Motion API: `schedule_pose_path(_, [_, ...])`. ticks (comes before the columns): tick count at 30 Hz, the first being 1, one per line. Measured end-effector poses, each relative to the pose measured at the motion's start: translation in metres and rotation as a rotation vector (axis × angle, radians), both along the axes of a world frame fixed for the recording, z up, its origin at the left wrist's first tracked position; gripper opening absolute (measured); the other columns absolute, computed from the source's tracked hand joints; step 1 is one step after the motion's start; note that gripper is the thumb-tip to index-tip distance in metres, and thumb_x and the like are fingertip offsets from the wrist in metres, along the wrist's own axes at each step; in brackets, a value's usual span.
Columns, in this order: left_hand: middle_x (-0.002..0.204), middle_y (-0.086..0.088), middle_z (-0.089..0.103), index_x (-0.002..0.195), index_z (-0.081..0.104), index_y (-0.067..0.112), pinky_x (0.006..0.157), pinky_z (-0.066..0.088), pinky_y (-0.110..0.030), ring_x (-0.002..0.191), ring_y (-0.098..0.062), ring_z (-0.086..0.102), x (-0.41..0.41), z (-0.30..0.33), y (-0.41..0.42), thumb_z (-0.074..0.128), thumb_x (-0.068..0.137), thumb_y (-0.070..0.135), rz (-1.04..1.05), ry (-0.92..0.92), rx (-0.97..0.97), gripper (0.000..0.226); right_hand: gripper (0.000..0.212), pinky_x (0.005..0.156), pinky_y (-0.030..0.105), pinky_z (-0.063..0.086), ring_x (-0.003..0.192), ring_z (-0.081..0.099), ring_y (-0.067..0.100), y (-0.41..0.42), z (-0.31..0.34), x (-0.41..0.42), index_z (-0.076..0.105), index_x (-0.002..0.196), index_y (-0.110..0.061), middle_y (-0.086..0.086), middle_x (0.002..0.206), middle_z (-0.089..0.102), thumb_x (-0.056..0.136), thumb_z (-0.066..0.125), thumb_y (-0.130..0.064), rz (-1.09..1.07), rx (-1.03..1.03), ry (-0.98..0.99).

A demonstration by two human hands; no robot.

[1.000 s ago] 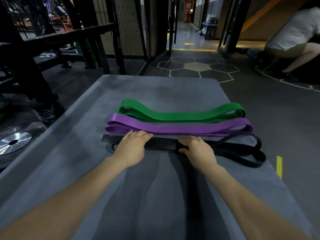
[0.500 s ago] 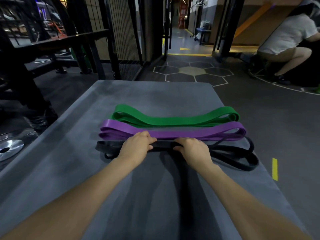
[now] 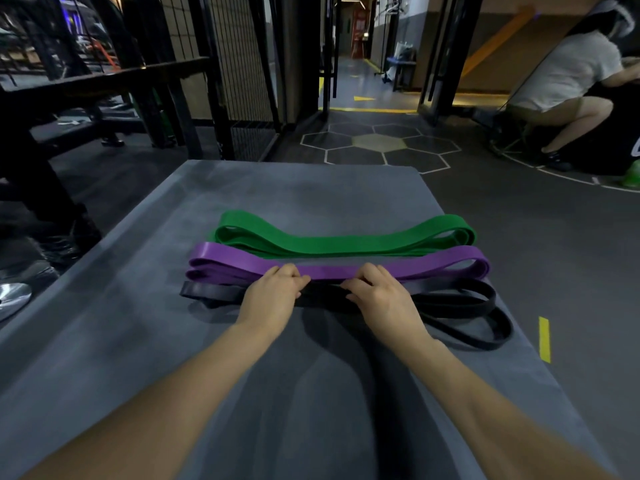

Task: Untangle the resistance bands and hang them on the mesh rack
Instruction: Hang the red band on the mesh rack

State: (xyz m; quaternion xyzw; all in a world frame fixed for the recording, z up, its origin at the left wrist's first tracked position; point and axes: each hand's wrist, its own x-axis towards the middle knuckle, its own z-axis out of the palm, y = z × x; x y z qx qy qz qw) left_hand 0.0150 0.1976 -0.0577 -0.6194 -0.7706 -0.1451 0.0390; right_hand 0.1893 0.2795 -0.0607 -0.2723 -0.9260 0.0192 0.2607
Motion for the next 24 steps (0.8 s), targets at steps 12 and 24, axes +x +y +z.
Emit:
schedule_pose_path(12, [0.115, -0.001, 0.053, 0.13, 0.052, 0.022, 0.092, 0.036, -0.03, 0.112, -0.019, 0.048, -0.004, 0.013, -0.006, 0.053, 0.092, 0.027, -0.14, 0.157, -0.087, 0.039, 0.026, 0.077, 0.035, 0.046, 0.097, 0.059, 0.032, 0.009, 0.0, 0.003, 0.067, 0.114, -0.016, 0.012, 0.103, 0.059, 0.09, 0.057, -0.017, -0.069, -0.223, -0.063])
schedule_pose_path(24, [0.103, 0.001, 0.058, 0.099, 0.064, 0.015, 0.082, 0.043, -0.03, 0.098, -0.019, 0.057, 0.007, 0.015, 0.011, 0.073, 0.077, 0.014, 0.056, -0.257, -0.085, 0.024, 0.04, 0.076, 0.038, 0.048, 0.092, 0.059, 0.033, 0.021, 0.004, 0.009, 0.066, 0.108, -0.01, 0.009, 0.099, 0.061, 0.074, 0.075, -0.028, -0.033, 0.015, -0.258])
